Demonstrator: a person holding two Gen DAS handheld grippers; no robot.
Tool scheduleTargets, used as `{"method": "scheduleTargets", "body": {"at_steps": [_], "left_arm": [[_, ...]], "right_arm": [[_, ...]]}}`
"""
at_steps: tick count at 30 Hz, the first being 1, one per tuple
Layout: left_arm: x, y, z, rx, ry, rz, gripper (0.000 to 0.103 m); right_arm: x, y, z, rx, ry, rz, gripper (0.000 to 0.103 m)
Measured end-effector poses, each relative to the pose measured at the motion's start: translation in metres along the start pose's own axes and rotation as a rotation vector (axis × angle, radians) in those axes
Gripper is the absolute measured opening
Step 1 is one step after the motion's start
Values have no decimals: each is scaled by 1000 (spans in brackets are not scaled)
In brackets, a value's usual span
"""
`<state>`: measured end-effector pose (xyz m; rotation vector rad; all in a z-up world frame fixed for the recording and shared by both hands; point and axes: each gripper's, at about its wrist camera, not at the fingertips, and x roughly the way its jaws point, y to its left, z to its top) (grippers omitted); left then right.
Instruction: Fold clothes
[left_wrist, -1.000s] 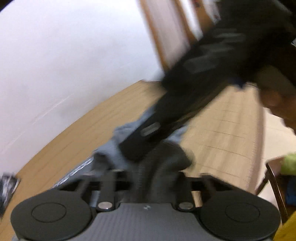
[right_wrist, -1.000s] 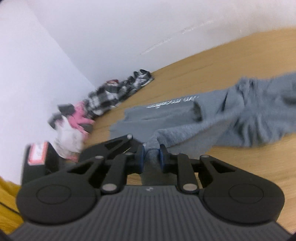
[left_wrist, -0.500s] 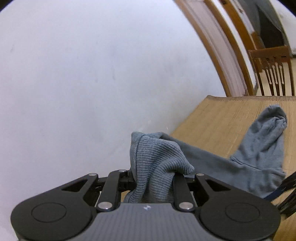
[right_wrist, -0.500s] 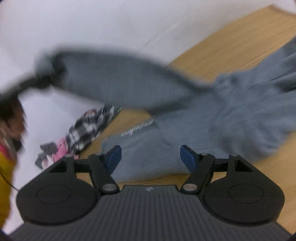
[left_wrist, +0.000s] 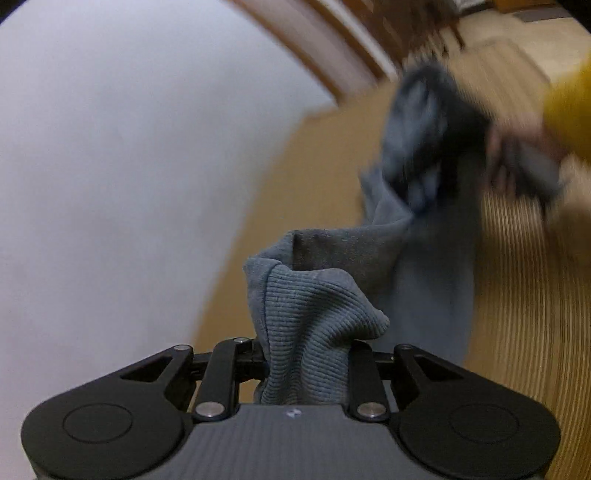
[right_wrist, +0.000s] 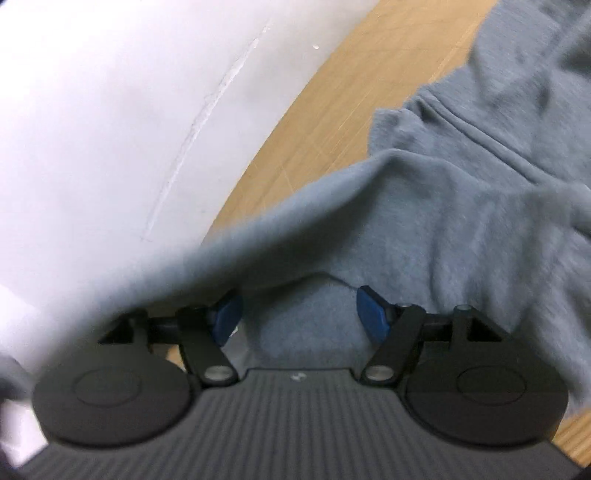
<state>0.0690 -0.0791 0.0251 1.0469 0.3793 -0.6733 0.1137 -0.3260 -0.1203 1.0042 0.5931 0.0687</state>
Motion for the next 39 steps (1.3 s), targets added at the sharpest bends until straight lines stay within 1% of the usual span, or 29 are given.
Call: {"method": "scheduleTargets", "body": {"at_steps": [1,2,4,5,7,9,11,12,13,14,15,17,18,19,20,23,25,27,28,31,32,33,34,35,37,38,39], "left_arm": [[10,-3,-14,-25,34,-21,24],[15,-4,-26,-53,47,-31,25],[23,-5,-43,-111,50,-50,27],[27,-5,-51,-140,52,-61,30],[38,-8,-68,-140,77,-80,37],[47,-12,-80,-119,111,-91,58],[51,-14,-88,-99,114,-81,64],[51,-10,-89,-112,108,-91,65],[50,-6,-90,-126,103,-101,66],[52,0,-89,-161,100,-111,68],[43,8,-100,-197,99,-109,69],[48,24,-105,-263,105,-105,70],[52,31,-107,-295,110,-102,70],[47,35,-114,-331,113,-107,70],[43,47,-119,-370,117,-112,70],[37,49,-136,-461,140,-100,70],[34,50,-145,-516,154,-81,71],[35,49,-155,-571,179,-50,71],[27,54,-163,-599,194,-35,71],[10,65,-183,-693,224,8,71],[7,69,-188,-731,226,16,71],[6,71,-191,-755,224,21,71],[5,73,-193,-779,223,27,71],[5,75,-195,-804,221,32,71],[5,77,-195,-816,215,34,71],[8,79,-193,-809,208,38,71],[6,81,-190,-801,196,55,71]], "right_arm": [[-4,1,-2,7,14,-9,70],[-8,3,-4,12,30,-21,70],[-19,7,-9,17,59,-59,70],[-26,9,-12,16,66,-73,71],[-39,14,-18,21,82,-96,72],[-48,22,-23,22,110,-114,73],[-53,34,-29,7,145,-116,73],[-52,44,-36,-18,169,-102,73],[-49,59,-44,-69,200,-74,73],[-47,75,-50,-129,233,-43,73],[-44,91,-57,-188,267,-13,74],[-36,132,-82,-342,310,48,74],[-28,152,-91,-417,318,65,74],[-15,169,-97,-490,320,81,74],[-1,186,-101,-563,322,99,74],[51,226,-120,-820,364,148,74],[58,221,-120,-987,410,167,73],[92,231,-126,-1119,479,187,73],[105,237,-131,-1163,521,201,73],[118,246,-143,-1234,630,255,72],[117,249,-149,-1263,656,271,69],[116,250,-156,-1289,672,273,52],[116,251,-164,-1313,682,266,39],[116,251,-169,-1311,693,257,21],[111,252,-170,-1274,677,234,16],[109,252,-168,-1261,652,214,13],[102,253,-160,-1239,600,188,11]]}}
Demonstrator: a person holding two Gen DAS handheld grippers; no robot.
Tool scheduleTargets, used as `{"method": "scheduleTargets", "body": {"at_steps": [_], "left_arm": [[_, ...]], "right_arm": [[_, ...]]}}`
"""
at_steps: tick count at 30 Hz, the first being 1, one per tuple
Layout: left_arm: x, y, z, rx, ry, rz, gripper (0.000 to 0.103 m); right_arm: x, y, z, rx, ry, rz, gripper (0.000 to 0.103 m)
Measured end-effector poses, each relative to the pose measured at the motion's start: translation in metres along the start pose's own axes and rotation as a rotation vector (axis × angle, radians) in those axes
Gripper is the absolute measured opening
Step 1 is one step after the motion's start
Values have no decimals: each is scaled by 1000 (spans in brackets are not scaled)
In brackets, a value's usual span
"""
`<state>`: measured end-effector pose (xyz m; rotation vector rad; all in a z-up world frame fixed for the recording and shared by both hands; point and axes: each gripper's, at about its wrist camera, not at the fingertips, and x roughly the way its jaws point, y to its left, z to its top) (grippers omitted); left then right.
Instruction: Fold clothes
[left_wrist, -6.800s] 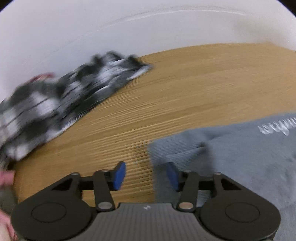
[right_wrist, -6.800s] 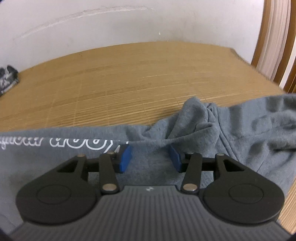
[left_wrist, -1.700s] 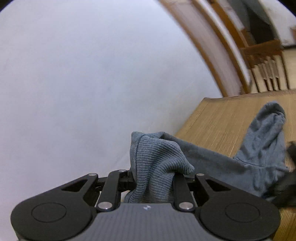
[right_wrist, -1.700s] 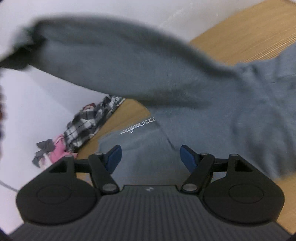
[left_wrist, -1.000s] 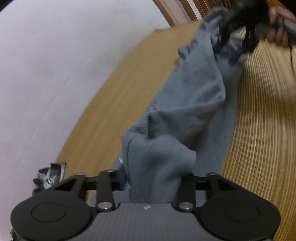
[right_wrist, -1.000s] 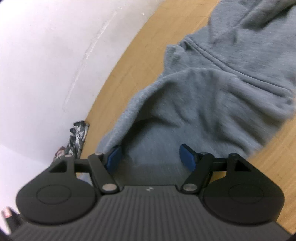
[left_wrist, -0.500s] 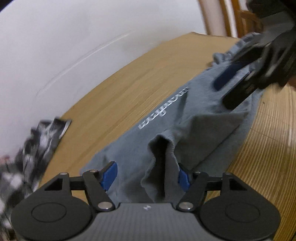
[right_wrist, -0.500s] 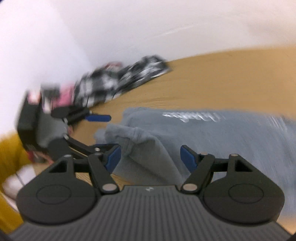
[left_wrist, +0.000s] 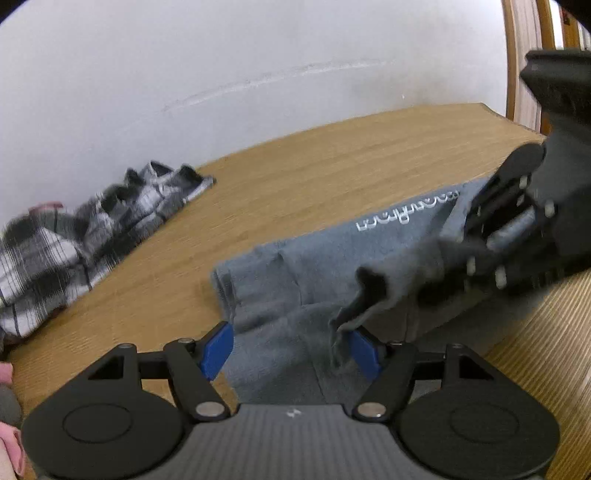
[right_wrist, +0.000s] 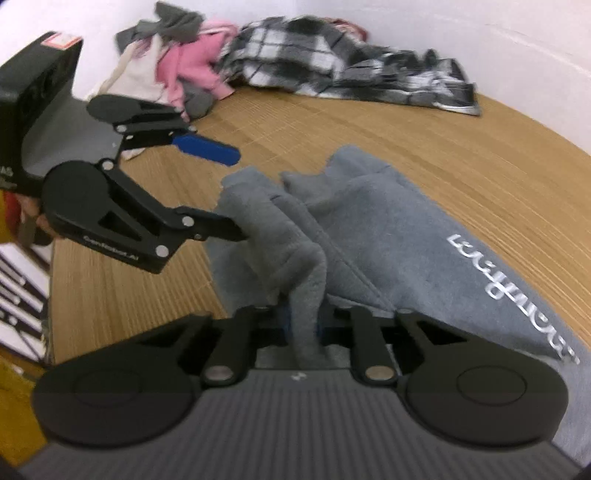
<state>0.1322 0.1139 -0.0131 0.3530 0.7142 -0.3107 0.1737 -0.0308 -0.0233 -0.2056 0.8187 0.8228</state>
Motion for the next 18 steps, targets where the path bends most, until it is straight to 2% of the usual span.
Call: {"method": "scheduleTargets", "body": {"at_steps": [2,5,7,8,9,12,14,16,18], "left_arm": [[-7,4,6,-14,-38,9,72],[-16,15,14,-53,-67,27,73],[-20,22,15,-78,-69,37,74],[-20,25,14,-88,-67,51,74],[-20,27,13,-95,-61,63,74],[-19,35,4,-131,-29,86,74],[-18,40,-2,-154,-2,101,74],[-19,40,-8,-179,21,105,73],[-24,39,-7,-177,17,104,73]], "right_arm": [[-29,-9,4,91,-111,-102,11],[-89,-17,20,241,-378,-257,11],[-109,-6,25,215,-475,-315,12],[-110,0,26,187,-483,-315,12],[-104,6,26,161,-469,-302,12],[-59,22,15,104,-352,-240,13],[-16,32,2,97,-228,-202,17],[20,40,-8,106,-86,-192,26],[25,51,-16,94,-74,-234,25]]}}
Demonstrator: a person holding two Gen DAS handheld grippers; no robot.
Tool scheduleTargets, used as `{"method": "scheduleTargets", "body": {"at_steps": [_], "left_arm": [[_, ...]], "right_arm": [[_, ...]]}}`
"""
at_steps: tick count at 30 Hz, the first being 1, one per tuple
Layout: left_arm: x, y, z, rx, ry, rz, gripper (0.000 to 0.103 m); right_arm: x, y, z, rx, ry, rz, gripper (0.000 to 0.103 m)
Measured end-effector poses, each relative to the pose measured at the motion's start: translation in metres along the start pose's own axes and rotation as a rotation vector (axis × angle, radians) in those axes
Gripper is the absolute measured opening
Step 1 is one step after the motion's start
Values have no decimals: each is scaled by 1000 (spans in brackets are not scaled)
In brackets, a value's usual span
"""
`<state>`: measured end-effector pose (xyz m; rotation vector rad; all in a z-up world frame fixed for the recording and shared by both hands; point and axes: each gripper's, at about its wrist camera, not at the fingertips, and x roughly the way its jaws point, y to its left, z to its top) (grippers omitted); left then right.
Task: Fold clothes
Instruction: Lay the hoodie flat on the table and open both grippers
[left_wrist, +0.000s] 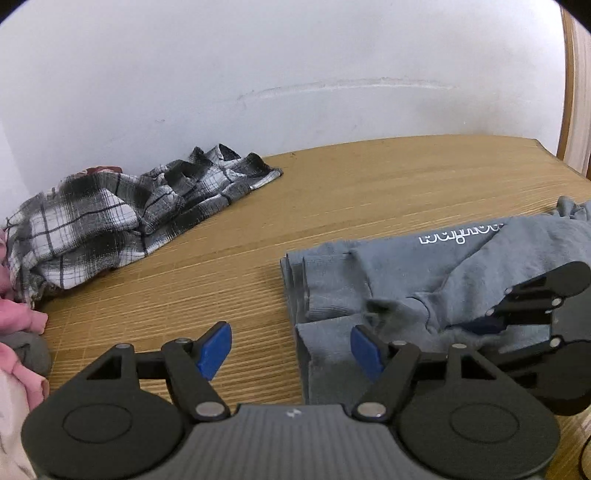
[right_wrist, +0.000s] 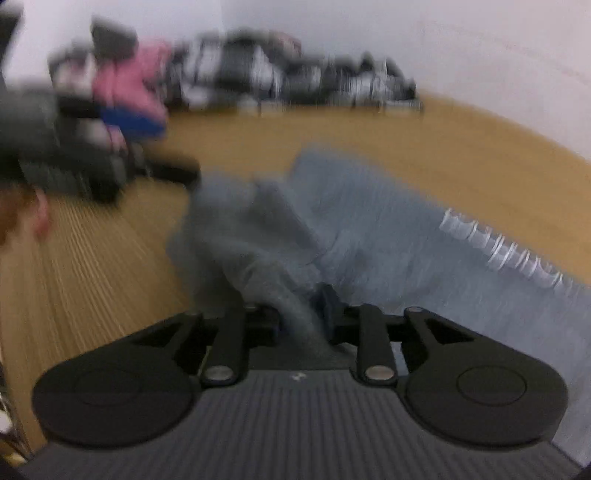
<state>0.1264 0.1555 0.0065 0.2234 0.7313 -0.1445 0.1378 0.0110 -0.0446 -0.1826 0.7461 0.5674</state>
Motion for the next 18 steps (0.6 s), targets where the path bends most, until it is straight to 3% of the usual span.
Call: {"method": "scheduleTargets", "body": {"at_steps": [2,6,9,12,15,18], "left_arm": [[-12,-5,5,16,-37,-32,73],[-25,-32,22,66,-112,-155,75],[-19,-59,33,101,-136,-252,75],[-2,-84,34,137,-102,-337,75],[35,-100,19,192,-3,-317,75],[75,-95,-2,188,106,-272,68]], "right_arm": [[-18,3,0,29,-42,-7,31],[-73,-12,-3,222,-145,28,58],[-115,-49,-24,375,-261,-57,74],[-139,-95,-49,516,-276,-197,74],[-145,-133,-76,574,-224,-364,72],[-133,-175,-109,685,-120,-457,72]]}}
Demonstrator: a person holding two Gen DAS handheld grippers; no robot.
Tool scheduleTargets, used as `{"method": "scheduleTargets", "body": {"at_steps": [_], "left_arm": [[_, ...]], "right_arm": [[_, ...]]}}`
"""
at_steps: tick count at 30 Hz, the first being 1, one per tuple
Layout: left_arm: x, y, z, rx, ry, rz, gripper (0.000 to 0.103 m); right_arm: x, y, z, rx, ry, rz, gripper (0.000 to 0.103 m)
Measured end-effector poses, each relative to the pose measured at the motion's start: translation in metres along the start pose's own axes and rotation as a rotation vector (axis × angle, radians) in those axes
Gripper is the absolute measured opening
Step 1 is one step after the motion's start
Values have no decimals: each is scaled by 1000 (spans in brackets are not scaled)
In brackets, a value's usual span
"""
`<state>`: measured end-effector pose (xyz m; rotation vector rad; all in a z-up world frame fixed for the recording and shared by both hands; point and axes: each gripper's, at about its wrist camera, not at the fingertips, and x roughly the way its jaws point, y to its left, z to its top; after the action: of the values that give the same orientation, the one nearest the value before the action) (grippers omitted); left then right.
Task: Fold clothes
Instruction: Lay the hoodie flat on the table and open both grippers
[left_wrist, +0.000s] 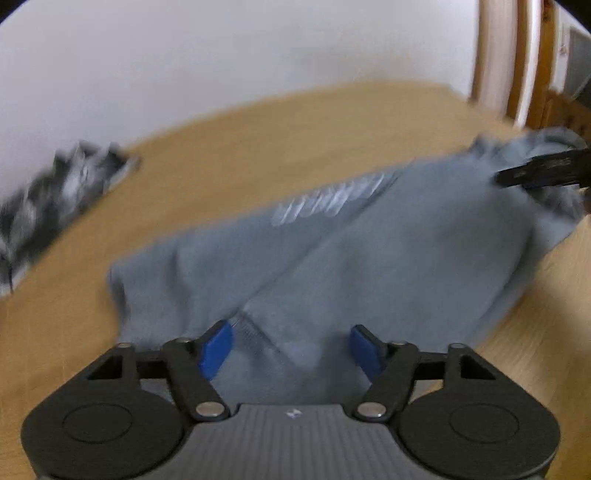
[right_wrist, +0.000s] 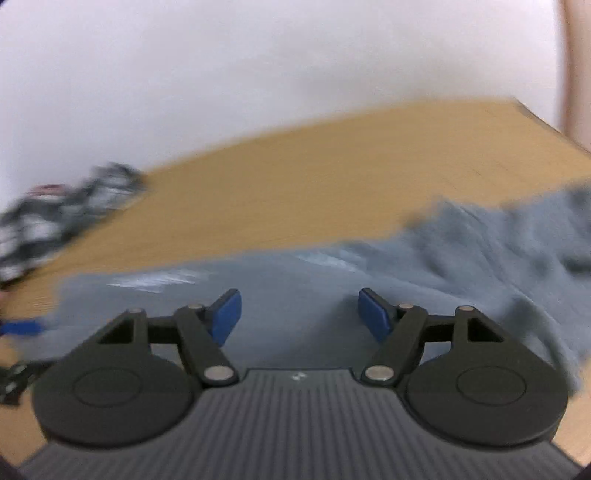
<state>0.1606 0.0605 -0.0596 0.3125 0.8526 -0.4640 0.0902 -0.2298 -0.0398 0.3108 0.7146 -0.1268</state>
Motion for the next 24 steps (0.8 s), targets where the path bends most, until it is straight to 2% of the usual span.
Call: {"method": "scheduleTargets", "body": {"at_steps": [1,3,5,7,10,12,13,15,17,19,20,22,24], "left_arm": [[2,1,-4,17,-14,-7,68],[0,-11,-3,80,-1,18,70],[-3,-18,4,102,12,34,71],[-12,-18,12,89,-20,32,71],[-25,-17,25,70,-79,44,76],[-13,-22,31,66,-45,70,76],[-8,-24,35,64,-28,83,76],[4,-30,40,60,13,116,72],[5,-39,43,53,26,135,72],[-1,-53,47,31,15,127,73],[-4,-62,49,22,12,128,73],[-5,-81,56,14,10,138,74],[-4,-104,64,3,5,134,75]], "right_arm": [[11,-15,-5,40,27,16,73],[15,-34,-16,106,-2,79,74],[8,-31,-16,75,-2,56,75],[-8,-29,-13,109,-13,26,75],[-35,-39,-15,152,-80,-5,75],[-28,-45,-21,100,-16,-68,75],[-15,-48,-27,60,47,-117,74],[-12,-47,-34,-44,34,-128,75],[-24,-47,-28,-48,44,-114,75],[-50,-57,-23,-16,-71,-54,75],[-63,-69,-20,3,-138,-57,75],[-77,-104,-9,46,-208,-145,75],[-83,-150,4,74,-228,-257,75]]}}
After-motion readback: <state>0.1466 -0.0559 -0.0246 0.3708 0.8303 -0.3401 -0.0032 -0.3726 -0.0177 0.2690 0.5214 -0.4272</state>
